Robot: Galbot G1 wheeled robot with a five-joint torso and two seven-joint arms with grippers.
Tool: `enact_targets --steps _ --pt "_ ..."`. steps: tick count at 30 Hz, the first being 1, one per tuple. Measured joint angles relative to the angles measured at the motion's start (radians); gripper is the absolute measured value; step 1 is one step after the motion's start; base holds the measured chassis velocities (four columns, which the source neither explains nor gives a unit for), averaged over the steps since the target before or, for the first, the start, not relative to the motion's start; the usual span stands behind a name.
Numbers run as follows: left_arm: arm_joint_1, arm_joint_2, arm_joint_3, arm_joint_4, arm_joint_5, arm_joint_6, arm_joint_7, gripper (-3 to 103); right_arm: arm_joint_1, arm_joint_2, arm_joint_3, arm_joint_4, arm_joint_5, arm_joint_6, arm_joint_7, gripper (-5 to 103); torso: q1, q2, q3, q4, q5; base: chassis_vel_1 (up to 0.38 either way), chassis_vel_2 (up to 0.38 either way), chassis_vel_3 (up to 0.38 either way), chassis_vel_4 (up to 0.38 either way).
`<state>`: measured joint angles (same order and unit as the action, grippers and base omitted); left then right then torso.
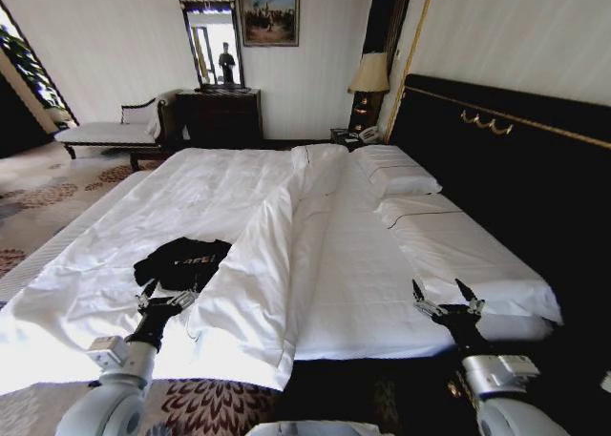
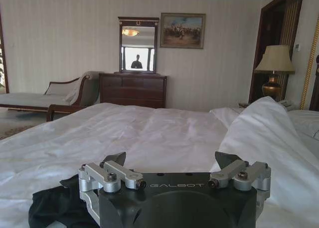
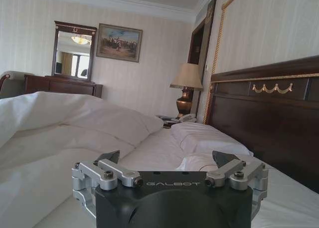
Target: Fold the clothes on the bed.
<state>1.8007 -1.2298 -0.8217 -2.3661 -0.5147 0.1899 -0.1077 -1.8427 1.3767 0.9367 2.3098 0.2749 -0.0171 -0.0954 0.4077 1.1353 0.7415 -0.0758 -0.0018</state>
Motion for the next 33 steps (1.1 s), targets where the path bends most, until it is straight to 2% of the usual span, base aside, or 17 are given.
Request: enact_targets --steps 33 --pt "0.013 -0.012 0.011 -0.005 0.005 -0.002 -0.002 100 -0.018 0.015 -0.053 -0.008 -0.039 0.003 -0.007 100 0.0 0.0 0.0 -0.0002 0.0002 0.113 0.118 -0.118 -0.117"
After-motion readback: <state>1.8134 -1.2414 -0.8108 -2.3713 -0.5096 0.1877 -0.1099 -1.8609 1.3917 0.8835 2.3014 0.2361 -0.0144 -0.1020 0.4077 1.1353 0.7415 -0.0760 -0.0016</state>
